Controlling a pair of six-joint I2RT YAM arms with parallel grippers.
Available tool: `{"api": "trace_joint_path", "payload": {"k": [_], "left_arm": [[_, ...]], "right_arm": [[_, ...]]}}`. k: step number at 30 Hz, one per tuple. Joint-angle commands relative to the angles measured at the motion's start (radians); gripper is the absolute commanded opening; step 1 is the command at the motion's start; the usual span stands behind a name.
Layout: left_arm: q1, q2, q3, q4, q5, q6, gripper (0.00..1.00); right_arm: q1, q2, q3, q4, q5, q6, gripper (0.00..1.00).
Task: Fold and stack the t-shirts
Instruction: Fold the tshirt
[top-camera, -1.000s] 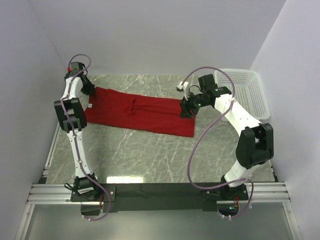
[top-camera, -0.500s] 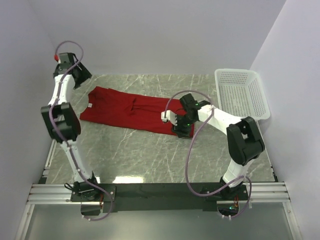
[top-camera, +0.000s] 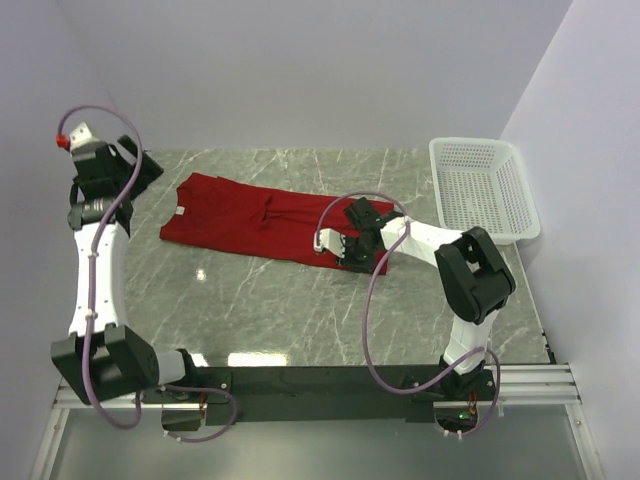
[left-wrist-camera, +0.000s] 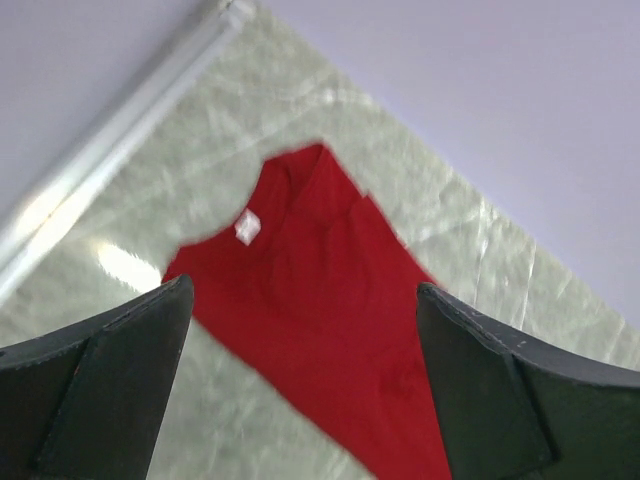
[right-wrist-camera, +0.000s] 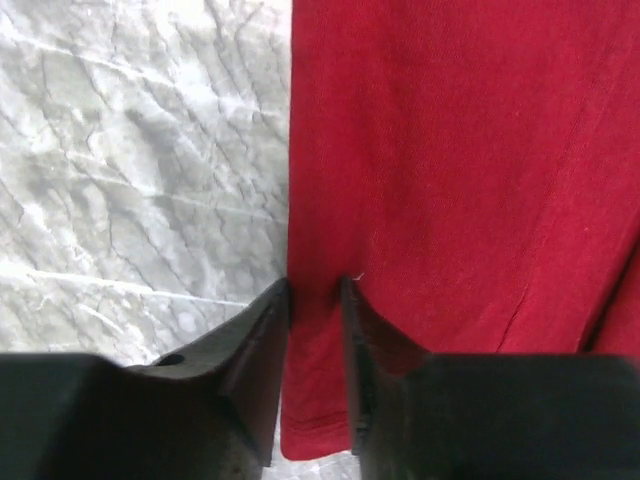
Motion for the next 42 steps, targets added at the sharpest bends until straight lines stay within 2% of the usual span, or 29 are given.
{"api": "trace_joint_path", "payload": {"k": [1,3,4,6,11,14,18,21,22,23,25,28,33,36,42], "left_arm": [[-0.001,-0.073,-0.084,0.006,0.084,-0.039,0.98],[-0.003,-0.127,-0.14,0.006,0.107,-0.053,0.98],[-0.003,-0.142,-0.16,0.004,0.129,-0.06,0.98],[-0.001,-0.179,-0.211,-0.002,0.152,-0.076,0.98],[-0.001,-0.243,-0.396,0.027,0.253,-0.171,0.98],[-0.001,-0.263,-0.525,0.06,0.293,-0.249,0.95],[-0.004,-0.277,-0.677,0.183,0.357,-0.346,0.9],[-0.012,-0.263,-0.762,0.237,0.353,-0.401,0.9],[-0.015,-0.257,-0.786,0.282,0.353,-0.412,0.89],[-0.015,-0.236,-0.791,0.297,0.353,-0.422,0.88],[-0.029,-0.205,-0.785,0.331,0.33,-0.43,0.87],[-0.043,-0.119,-0.757,0.359,0.284,-0.43,0.86],[-0.051,0.115,-0.679,0.399,0.232,-0.444,0.74],[-0.055,0.232,-0.608,0.379,0.204,-0.439,0.67],[-0.061,0.388,-0.483,0.33,0.144,-0.393,0.5]], "right_arm": [[0.024,0.005,-0.045,0.037,0.047,0.025,0.27],[0.033,-0.005,-0.062,0.045,0.063,0.036,0.16],[0.038,-0.01,-0.077,0.04,0.061,0.044,0.08],[0.047,-0.036,-0.094,0.011,0.046,0.05,0.0],[0.125,-0.16,-0.209,-0.087,-0.003,0.033,0.0],[0.228,-0.237,-0.284,-0.119,-0.028,0.052,0.0],[0.36,-0.303,-0.338,-0.139,-0.057,0.117,0.0],[0.447,-0.315,-0.332,-0.144,-0.075,0.188,0.1],[0.458,-0.317,-0.31,-0.148,-0.077,0.212,0.25],[0.464,-0.318,-0.295,-0.153,-0.072,0.226,0.3],[0.452,-0.332,-0.234,-0.167,-0.062,0.251,0.43],[0.353,-0.349,-0.132,-0.185,-0.068,0.268,0.5],[0.108,-0.334,0.039,-0.204,-0.155,0.291,0.51],[0.023,-0.329,0.082,-0.198,-0.181,0.299,0.51],[-0.057,-0.328,0.089,-0.171,-0.218,0.32,0.51]]}}
